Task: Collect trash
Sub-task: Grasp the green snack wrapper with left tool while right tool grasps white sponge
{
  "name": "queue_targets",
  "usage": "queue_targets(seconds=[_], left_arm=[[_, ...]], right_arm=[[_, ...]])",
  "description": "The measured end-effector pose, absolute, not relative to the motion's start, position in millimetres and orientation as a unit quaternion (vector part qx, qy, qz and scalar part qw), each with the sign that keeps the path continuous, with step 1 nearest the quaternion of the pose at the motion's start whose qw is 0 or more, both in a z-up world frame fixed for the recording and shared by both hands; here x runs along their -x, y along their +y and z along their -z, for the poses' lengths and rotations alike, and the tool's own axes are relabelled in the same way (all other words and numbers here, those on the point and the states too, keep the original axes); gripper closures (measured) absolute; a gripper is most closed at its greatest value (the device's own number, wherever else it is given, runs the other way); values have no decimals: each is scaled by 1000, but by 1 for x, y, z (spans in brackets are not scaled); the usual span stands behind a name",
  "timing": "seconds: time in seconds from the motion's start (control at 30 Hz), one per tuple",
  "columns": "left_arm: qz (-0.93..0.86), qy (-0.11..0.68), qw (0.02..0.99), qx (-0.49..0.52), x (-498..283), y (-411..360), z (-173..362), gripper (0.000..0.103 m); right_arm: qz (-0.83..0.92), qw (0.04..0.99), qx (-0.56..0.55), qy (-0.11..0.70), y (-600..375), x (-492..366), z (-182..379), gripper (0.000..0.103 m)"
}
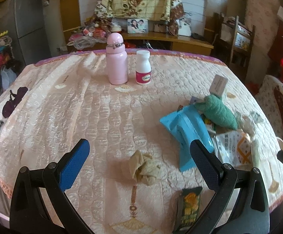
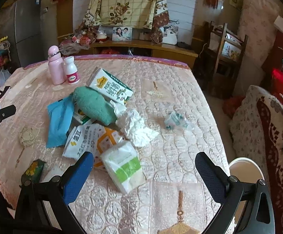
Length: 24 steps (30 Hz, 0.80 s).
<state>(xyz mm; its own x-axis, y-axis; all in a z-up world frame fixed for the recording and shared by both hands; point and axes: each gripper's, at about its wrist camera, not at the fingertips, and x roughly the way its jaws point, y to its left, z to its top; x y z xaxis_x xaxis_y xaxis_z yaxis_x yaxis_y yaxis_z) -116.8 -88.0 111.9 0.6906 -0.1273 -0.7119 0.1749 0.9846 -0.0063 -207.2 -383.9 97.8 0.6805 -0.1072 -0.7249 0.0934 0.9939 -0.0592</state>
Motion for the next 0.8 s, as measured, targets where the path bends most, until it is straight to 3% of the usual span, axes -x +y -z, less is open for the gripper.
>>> queue_targets(seconds=[0.2,0.33,0.53,0.6,0.7,0.73,0.8], left_arm=[[140,432,889,-52,135,-84,-101,1],[186,474,859,-60,154,-98,-84,1],[229,514,825,-47,167,-122,-60,13],[229,522,819,-65,170,-131,-51,23],[229,540,806,-83,170,-142,-36,56],[229,547,801,-84,169,-143,-32,75],[231,549,799,-80,169,-141,-30,79]], right_arm=[[10,909,-3,417,-381,218,-89,1],[-40,895,-44,441,-372,219,-84,20],[-44,896,-24,441,-349,217,-78,21],[-49,894,-32,445,-349,217,-78,21],[-58,891,-34,450,-346,217,-76,21],[-62,889,-35,453,-345,216,-74,22],[-74,883,-43,461,-340,214,-70,26]])
